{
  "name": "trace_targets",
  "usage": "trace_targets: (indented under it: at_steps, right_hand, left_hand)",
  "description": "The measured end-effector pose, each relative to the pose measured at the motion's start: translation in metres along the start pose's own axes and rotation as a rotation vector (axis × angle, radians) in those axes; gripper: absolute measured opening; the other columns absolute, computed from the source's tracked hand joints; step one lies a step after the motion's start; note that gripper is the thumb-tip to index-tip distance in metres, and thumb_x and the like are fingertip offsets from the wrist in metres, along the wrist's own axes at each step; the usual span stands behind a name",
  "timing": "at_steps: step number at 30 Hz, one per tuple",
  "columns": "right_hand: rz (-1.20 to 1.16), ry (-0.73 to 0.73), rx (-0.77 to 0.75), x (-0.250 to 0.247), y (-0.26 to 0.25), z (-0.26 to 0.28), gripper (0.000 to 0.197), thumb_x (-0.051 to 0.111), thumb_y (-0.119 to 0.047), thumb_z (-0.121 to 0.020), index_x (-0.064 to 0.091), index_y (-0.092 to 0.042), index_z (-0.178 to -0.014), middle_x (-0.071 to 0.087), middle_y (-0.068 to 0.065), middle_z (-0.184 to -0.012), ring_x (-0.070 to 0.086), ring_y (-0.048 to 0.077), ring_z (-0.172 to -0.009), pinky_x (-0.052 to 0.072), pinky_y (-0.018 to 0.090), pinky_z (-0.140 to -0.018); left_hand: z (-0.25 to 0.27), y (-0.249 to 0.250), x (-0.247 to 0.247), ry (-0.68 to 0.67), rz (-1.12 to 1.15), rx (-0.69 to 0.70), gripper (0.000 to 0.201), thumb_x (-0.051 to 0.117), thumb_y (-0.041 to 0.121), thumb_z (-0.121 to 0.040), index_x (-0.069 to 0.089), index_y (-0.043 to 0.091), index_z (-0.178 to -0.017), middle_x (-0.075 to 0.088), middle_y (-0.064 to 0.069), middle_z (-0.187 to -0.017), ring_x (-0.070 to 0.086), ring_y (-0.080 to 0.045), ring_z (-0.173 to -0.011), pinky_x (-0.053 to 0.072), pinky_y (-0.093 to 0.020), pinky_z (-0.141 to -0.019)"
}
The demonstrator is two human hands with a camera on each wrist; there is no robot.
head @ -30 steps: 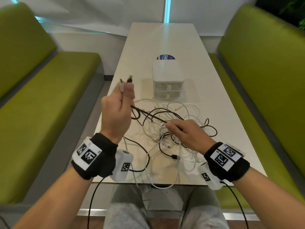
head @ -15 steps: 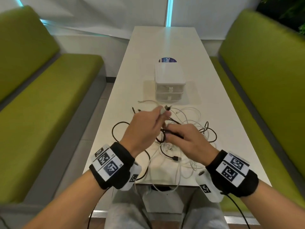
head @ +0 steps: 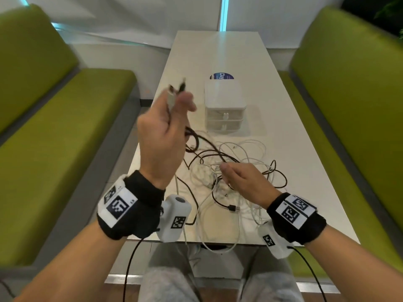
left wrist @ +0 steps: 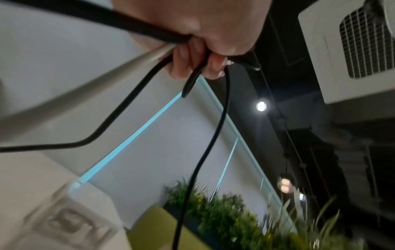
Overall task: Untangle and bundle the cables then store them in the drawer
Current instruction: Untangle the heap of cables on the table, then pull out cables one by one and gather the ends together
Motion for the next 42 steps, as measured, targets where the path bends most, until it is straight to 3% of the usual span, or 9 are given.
trace_targets:
  at_steps: [2,6,13,18,23,28,33,37,42]
  right_hand:
    - [0.043,-0.017,0.046,-0.002,0.004,0.001,0.048,0.031,-0.055,-0.095,0.046,-0.026,-0.059,0.049,-0.019,-0.05,0.044,0.002,-0.051,0.034,0.024,-0.059]
    - [-0.004,-0.055,0.063,0.004,-0.007,0.006,0.057,0.028,-0.057,-0.095,0.047,-0.017,-0.058,0.046,-0.007,-0.051,0.045,0.01,-0.051,0.042,0.033,-0.062]
    - [-0.025,-0.71,0.17,0.026,-0.031,0.047,0.062,0.028,-0.058,-0.097,0.072,-0.016,-0.103,0.074,0.008,-0.089,0.069,0.029,-0.078,0.052,0.034,-0.074]
    - [0.275,-0.937,0.097,0.035,-0.037,0.077,0.036,0.067,-0.037,-0.086,0.063,-0.03,-0.121,0.07,-0.006,-0.098,0.066,0.014,-0.089,0.053,0.027,-0.079]
    - [0.616,-0.758,-0.017,0.018,-0.03,0.075,0.058,0.048,0.001,-0.085,0.054,-0.033,-0.132,0.064,-0.009,-0.107,0.058,0.013,-0.101,0.049,0.03,-0.09]
    - [0.527,-0.703,-0.059,0.012,-0.023,0.072,0.045,0.048,-0.001,-0.088,0.054,-0.045,-0.079,0.048,-0.017,-0.074,0.041,-0.001,-0.064,0.034,0.021,-0.066]
    - [0.471,-0.609,-0.049,0.016,-0.026,0.075,0.018,0.054,-0.031,-0.093,0.06,-0.041,-0.107,0.067,-0.003,-0.099,0.061,0.014,-0.092,0.05,0.035,-0.085]
    - [0.562,-0.574,0.006,0.006,-0.026,0.067,0.033,0.056,-0.03,-0.094,0.059,-0.023,-0.126,0.067,0.002,-0.111,0.061,0.018,-0.104,0.045,0.033,-0.095]
    - [0.659,-0.56,0.03,-0.007,-0.03,0.06,0.024,0.051,-0.035,-0.096,0.064,-0.024,-0.113,0.065,-0.012,-0.088,0.057,0.005,-0.076,0.037,0.019,-0.068]
  left_hand:
    - [-0.01,0.008,-0.006,0.063,0.091,-0.024,0.029,0.039,0.043,-0.093,0.055,0.02,-0.082,0.045,-0.01,-0.053,0.036,-0.023,-0.042,0.032,-0.027,-0.04]
    - [0.0,0.017,0.01,-0.174,-0.013,-0.034,0.034,0.038,0.041,-0.095,0.058,0.014,-0.085,0.043,0.01,-0.051,0.041,-0.025,-0.039,0.033,-0.035,-0.035]
    - [0.022,0.023,0.009,-0.475,0.069,-0.146,0.028,0.043,0.03,-0.099,0.061,0.017,-0.082,0.048,-0.006,-0.05,0.047,-0.01,-0.036,0.038,-0.022,-0.04]
    - [0.036,0.037,0.005,-0.722,0.048,-0.172,0.028,0.044,0.036,-0.095,0.065,0.021,-0.083,0.049,0.002,-0.049,0.05,-0.008,-0.035,0.038,-0.02,-0.039]
    - [0.052,0.054,0.002,-0.975,0.026,-0.135,0.023,0.051,0.024,-0.098,0.07,0.017,-0.087,0.054,-0.001,-0.053,0.052,-0.005,-0.041,0.046,-0.029,-0.049]
    - [0.06,0.066,-0.002,-1.092,0.109,-0.209,0.023,0.053,0.03,-0.096,0.071,0.017,-0.089,0.058,0.004,-0.051,0.058,-0.011,-0.045,0.049,-0.033,-0.056]
    - [0.058,0.067,0.003,-1.002,0.037,-0.143,0.024,0.051,0.022,-0.098,0.07,0.014,-0.088,0.065,-0.002,-0.057,0.051,-0.004,-0.047,0.04,-0.028,-0.053]
    - [0.056,0.069,0.004,-0.925,0.129,-0.155,0.028,0.047,0.007,-0.098,0.068,0.016,-0.081,0.073,-0.017,-0.076,0.051,0.016,-0.051,0.033,0.0,-0.054]
    - [0.055,0.068,0.003,-0.93,0.201,-0.203,0.025,0.046,0.019,-0.097,0.068,0.007,-0.095,0.065,-0.009,-0.056,0.052,0.011,-0.047,0.036,0.001,-0.058]
Point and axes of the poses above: each hand's wrist, its own z-axis away from the middle knuckle, its own x-axis out of the palm, y = z × x, the point moved 2 cm from there along -z, towards the middle knuckle
